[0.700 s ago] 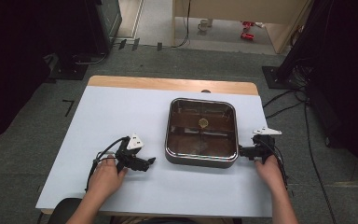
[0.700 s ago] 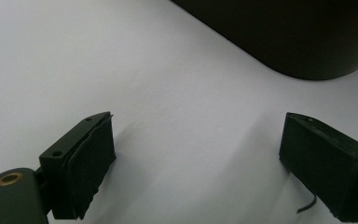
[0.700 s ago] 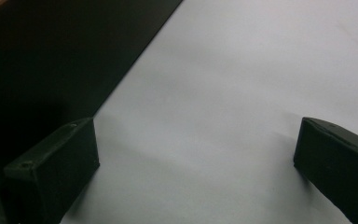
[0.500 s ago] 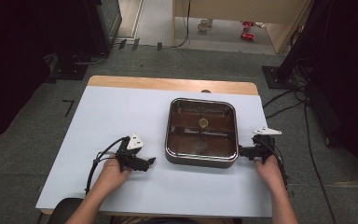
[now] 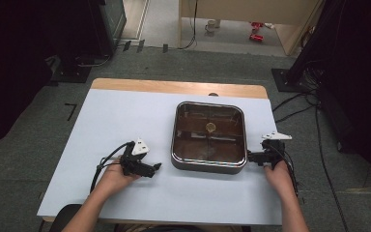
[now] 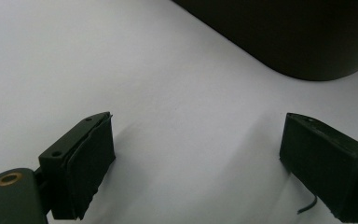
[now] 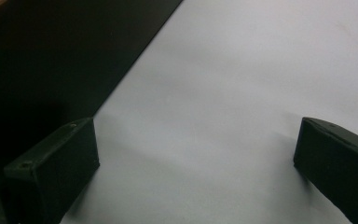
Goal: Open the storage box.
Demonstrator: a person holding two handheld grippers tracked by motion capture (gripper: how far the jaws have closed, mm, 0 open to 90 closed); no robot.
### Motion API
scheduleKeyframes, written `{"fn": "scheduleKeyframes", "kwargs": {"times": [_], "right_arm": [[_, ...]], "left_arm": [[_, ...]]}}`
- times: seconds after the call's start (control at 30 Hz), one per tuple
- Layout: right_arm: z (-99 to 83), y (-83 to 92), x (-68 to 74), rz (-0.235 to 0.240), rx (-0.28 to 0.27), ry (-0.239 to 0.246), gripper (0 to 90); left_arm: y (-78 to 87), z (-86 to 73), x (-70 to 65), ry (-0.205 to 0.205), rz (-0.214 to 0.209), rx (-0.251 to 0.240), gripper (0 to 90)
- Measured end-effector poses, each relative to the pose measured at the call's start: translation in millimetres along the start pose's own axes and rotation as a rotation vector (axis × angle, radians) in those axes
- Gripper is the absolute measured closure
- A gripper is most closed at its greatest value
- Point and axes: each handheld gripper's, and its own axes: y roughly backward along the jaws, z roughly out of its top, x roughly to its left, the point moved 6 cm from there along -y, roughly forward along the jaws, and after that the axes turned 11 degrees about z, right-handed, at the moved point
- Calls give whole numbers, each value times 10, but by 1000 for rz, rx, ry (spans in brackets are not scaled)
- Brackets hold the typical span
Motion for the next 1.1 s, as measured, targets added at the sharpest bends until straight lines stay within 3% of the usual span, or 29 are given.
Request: {"fn": "scheduleKeyframes", "kwargs": {"times": [0.3, 0.43, 0.5, 0.53, 0.63, 0.77, 0.83, 0.87, 1.0, 1.1], "right_arm": [[0, 0, 1, -1, 0, 0, 0], [0, 0, 1, -1, 0, 0, 0], [0, 0, 1, -1, 0, 1, 0], [0, 0, 1, -1, 0, 1, 0], [0, 0, 1, -1, -1, 1, 0], [0, 0, 2, -1, -1, 1, 0], [0, 0, 3, -2, -2, 1, 0], [-1, 0, 3, -2, -2, 1, 0], [-1, 1, 4, -2, -2, 2, 0], [-1, 1, 5, -3, -2, 3, 0]], "left_arm": [[24, 56, -43, 5, 12, 64, 162], [44, 86, -45, 8, 11, 76, 299], [42, 100, -47, -2, 10, 96, 305], [40, 127, -54, -20, -5, 132, 305], [44, 132, -69, -19, -19, 134, 307], [74, 174, -67, 23, -82, 159, 316], [82, 191, -68, 23, -87, 156, 303], [117, 255, -78, 24, -98, 124, 302], [180, 363, -122, 27, -139, 77, 268], [234, 455, -162, 74, -181, 78, 205]]}}
